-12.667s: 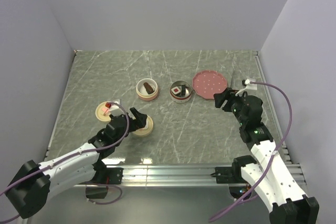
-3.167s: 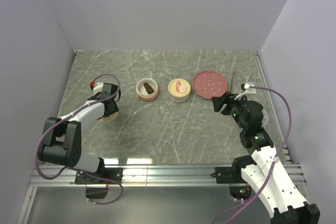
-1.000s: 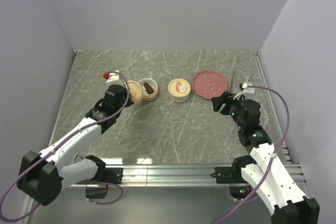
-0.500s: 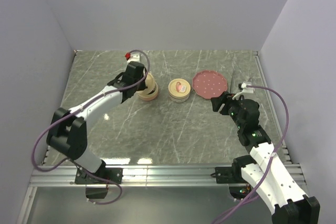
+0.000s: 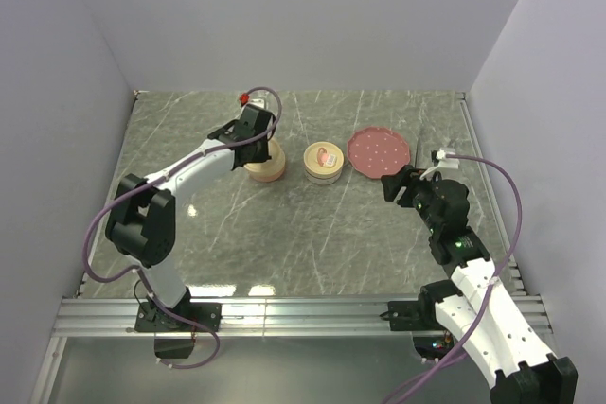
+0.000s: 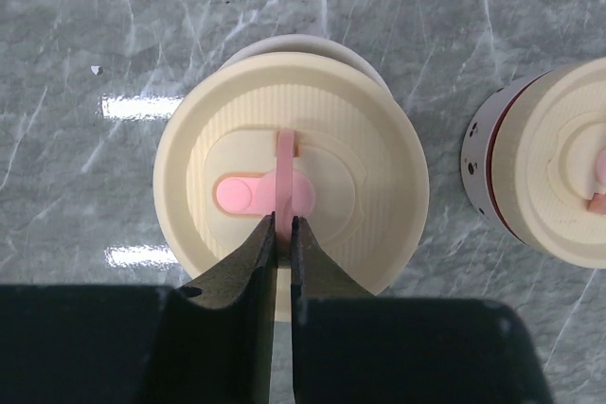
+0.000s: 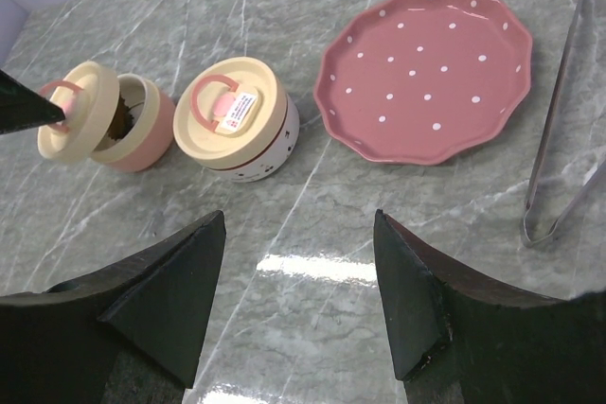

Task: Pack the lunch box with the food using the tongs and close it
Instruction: Put the lid back on the lunch box

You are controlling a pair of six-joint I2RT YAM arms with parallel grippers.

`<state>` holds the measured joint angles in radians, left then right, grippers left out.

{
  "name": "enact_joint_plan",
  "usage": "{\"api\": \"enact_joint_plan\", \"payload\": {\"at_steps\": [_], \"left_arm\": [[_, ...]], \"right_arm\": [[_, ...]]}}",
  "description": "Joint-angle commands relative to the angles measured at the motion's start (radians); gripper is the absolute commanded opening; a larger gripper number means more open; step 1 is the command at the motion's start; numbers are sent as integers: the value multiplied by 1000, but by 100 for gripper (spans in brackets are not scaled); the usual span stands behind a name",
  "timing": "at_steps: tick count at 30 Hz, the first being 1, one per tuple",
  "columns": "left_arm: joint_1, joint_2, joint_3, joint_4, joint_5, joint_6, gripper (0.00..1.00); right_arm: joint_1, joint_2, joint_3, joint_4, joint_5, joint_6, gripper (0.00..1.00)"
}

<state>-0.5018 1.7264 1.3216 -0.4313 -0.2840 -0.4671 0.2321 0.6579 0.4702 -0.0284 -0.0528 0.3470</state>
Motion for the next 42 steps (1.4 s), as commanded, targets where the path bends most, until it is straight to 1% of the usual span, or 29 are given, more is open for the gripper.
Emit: {"api": "enact_joint_plan", "payload": {"at_steps": [1, 11, 17, 25, 30, 42], "left_arm": [[-4, 19, 74, -23, 22, 21, 0], [-4, 143, 185, -98, 11, 41, 0], [-4, 160, 183, -93, 14, 42, 0], [-4, 202, 229, -121, -6, 51, 0], [-4, 226, 251, -133, 12, 61, 0], [-14, 225, 157, -66, 25, 45, 0]], "right_arm": [[9, -10, -1, 42, 8, -3, 71], [9, -35, -5, 33, 16, -3, 71], [9, -38, -5, 33, 16, -3, 71], [7, -41, -7, 35, 19, -3, 71], [9, -41, -7, 33, 19, -3, 71], [9, -40, -8, 33, 18, -2, 71]]}}
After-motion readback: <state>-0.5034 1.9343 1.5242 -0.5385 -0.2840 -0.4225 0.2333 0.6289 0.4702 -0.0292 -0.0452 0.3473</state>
